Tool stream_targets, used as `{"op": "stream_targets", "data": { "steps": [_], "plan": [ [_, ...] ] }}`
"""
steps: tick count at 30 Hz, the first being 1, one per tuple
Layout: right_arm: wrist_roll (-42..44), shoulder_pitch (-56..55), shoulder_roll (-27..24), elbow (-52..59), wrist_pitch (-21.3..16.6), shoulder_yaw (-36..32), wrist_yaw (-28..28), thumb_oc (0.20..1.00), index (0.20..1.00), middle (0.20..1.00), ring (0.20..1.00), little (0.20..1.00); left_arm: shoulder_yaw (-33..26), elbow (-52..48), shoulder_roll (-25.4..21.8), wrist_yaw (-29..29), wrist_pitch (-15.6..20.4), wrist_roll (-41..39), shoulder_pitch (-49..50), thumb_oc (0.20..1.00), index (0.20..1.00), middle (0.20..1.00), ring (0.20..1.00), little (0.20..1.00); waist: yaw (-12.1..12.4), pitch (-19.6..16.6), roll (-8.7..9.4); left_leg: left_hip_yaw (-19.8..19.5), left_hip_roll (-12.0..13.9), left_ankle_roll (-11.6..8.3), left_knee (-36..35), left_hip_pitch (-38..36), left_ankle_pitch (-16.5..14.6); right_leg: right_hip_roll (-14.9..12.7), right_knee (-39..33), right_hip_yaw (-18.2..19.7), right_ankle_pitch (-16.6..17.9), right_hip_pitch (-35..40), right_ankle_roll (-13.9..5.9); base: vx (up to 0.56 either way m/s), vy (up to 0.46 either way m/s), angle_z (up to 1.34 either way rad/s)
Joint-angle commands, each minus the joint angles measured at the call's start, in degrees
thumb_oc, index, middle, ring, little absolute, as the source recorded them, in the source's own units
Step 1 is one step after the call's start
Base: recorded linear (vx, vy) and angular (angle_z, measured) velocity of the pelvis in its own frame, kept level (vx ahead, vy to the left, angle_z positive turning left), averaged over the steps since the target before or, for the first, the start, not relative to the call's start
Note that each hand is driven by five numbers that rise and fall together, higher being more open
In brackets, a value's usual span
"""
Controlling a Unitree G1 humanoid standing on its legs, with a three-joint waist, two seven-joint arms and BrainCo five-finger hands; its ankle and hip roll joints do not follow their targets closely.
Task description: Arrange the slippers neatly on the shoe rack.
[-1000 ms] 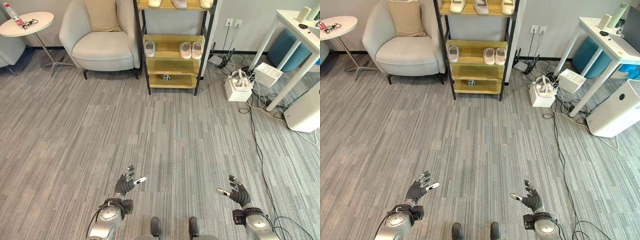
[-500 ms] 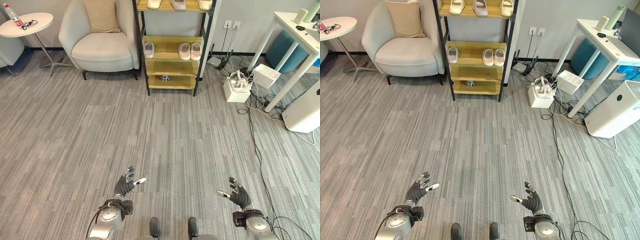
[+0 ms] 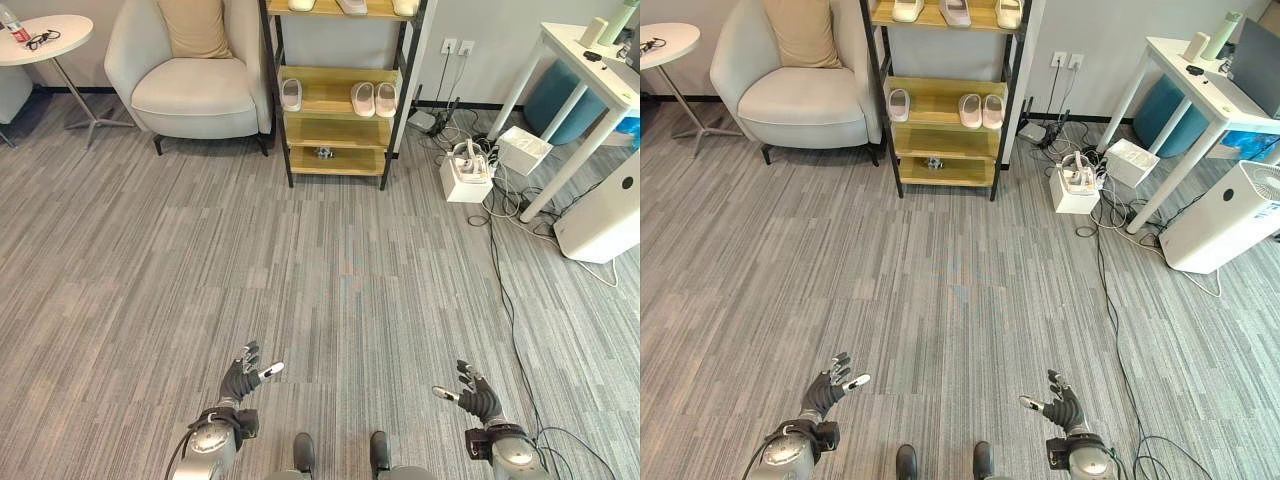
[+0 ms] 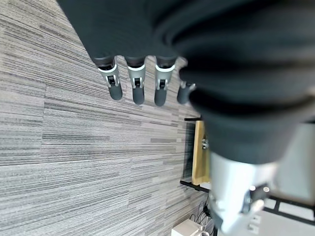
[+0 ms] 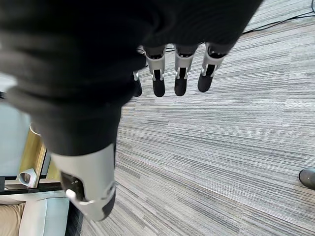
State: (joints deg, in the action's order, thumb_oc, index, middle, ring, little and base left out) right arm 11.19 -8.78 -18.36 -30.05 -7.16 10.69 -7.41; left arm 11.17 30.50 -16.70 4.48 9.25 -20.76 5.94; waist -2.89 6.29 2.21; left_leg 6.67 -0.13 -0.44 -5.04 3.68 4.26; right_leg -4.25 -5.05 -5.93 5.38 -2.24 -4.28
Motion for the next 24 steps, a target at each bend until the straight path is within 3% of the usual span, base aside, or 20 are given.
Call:
{"op": "stream_targets", "data": {
  "steps": [1, 9, 11, 12, 14, 16, 18, 22, 23, 24],
  "plan": [
    [-0.6, 1.2, -0.5, 4.7, -2.1, 0.1, -0.8, 1.000, 1.000, 1.000, 1.000, 1.000, -0.6, 1.5, -0.5, 0.1, 2.3, 2.7, -3.9, 1.000, 1.000, 1.000, 1.000, 1.000, -0.1, 1.0, -0.33, 3.8, 3.9, -5.50, 0.0, -4.7, -6.4, -3.0, 0.8, -1.5, -6.1, 2.1, -5.29, -0.01, -0.011, 0.11],
    [0.7, 2.1, -0.3, 5.0, -2.4, 1.1, -0.8, 1.000, 1.000, 1.000, 1.000, 1.000, 0.0, 1.0, -1.4, 0.1, 1.9, 3.4, -2.9, 1.000, 1.000, 1.000, 1.000, 1.000, 0.2, 1.8, 0.59, 3.7, 4.0, -4.32, 0.0, -4.0, -7.1, -2.2, 0.7, 0.8, -6.1, 0.6, -5.15, -0.01, 0.026, -0.10],
    [0.7, 3.0, -0.2, 5.0, -2.4, 1.0, -1.1, 1.000, 1.000, 1.000, 1.000, 1.000, -0.4, 1.4, -1.5, 0.4, 1.9, 2.8, -3.4, 1.000, 1.000, 1.000, 1.000, 1.000, 0.4, 2.9, 0.64, 3.6, 3.4, -3.35, 0.0, -3.8, -7.3, -2.3, 4.8, 1.5, -6.9, -1.6, -5.41, -0.03, 0.184, -0.11],
    [1.1, 3.6, -0.1, 5.1, -2.5, 0.6, -1.1, 1.000, 1.000, 1.000, 1.000, 1.000, -0.7, 1.1, -2.2, 0.4, 1.8, 2.9, -3.2, 1.000, 1.000, 1.000, 1.000, 1.000, 0.3, 4.7, 0.72, 3.9, 3.2, -2.17, 0.0, -3.6, -7.5, -2.2, 11.7, 2.3, -7.6, -5.7, -6.23, -0.06, 0.178, -0.08],
    [1.0, 3.9, 0.2, 4.7, -2.6, 0.6, -1.2, 1.000, 1.000, 1.000, 1.000, 1.000, -0.8, 1.0, -2.3, 0.3, 1.8, 2.9, -2.9, 1.000, 1.000, 1.000, 1.000, 1.000, 0.4, 5.2, 0.70, 4.4, 3.1, -1.69, 0.0, -3.9, -7.7, -2.6, 14.7, 2.1, -7.4, -7.5, -7.12, -0.01, 0.151, -0.26],
    [0.6, 4.0, 0.4, 5.1, -2.3, 0.6, -1.1, 1.000, 1.000, 1.000, 1.000, 1.000, -1.2, 0.5, -2.6, 0.1, 1.6, 3.2, -1.9, 1.000, 1.000, 1.000, 1.000, 1.000, 0.2, 6.7, 0.05, 5.4, 2.8, -0.64, 0.0, -5.5, -8.5, -3.5, 24.2, 1.6, -5.0, -11.5, -9.54, 0.08, 0.189, -0.32],
    [0.1, 3.9, 0.8, 5.2, -2.2, 0.7, -1.2, 1.000, 1.000, 1.000, 1.000, 1.000, -1.3, 1.4, -2.2, 0.4, 1.6, 3.5, -2.3, 1.000, 1.000, 1.000, 1.000, 1.000, -0.2, 7.4, -0.83, 5.8, 2.8, -0.44, 0.0, -7.3, -9.5, -4.6, 29.2, 1.3, -3.2, -13.8, -10.13, 0.17, 0.136, -0.40],
    [-0.1, 3.8, 0.7, 5.1, -2.1, 0.9, -1.1, 1.000, 1.000, 1.000, 1.000, 1.000, -0.9, 1.3, -2.0, 0.5, 1.9, 3.4, -3.2, 1.000, 1.000, 1.000, 1.000, 1.000, -0.8, 7.8, -1.46, 5.2, 2.5, -0.93, 0.0, -9.1, -10.7, -6.4, 26.2, 0.8, -2.3, -15.1, -9.16, 0.21, -0.003, 0.11],
    [-0.7, 4.2, 0.4, 5.5, -1.9, 1.2, -1.4, 1.000, 1.000, 1.000, 1.000, 1.000, -0.5, 2.0, -2.1, 0.8, 2.1, 3.4, -4.6, 1.000, 1.000, 1.000, 1.000, 1.000, -1.5, 7.7, -1.28, 4.9, 2.8, -2.12, 0.0, -9.7, -11.5, -7.8, 17.6, -0.2, -2.5, -15.2, -8.67, 0.20, -0.110, 0.15],
    [-0.7, 4.2, 0.4, 5.5, -1.9, 1.2, -1.4, 1.000, 1.000, 1.000, 1.000, 1.000, -0.4, 2.0, -2.1, 0.8, 2.1, 3.4, -4.6, 1.000, 1.000, 1.000, 1.000, 1.000, -1.6, 7.8, -1.41, 4.8, 2.9, -2.15, 0.0, -9.8, -11.5, -7.7, 17.4, -0.5, -2.5, -14.9, -8.66, 0.38, -0.238, 0.22]
  ]
}}
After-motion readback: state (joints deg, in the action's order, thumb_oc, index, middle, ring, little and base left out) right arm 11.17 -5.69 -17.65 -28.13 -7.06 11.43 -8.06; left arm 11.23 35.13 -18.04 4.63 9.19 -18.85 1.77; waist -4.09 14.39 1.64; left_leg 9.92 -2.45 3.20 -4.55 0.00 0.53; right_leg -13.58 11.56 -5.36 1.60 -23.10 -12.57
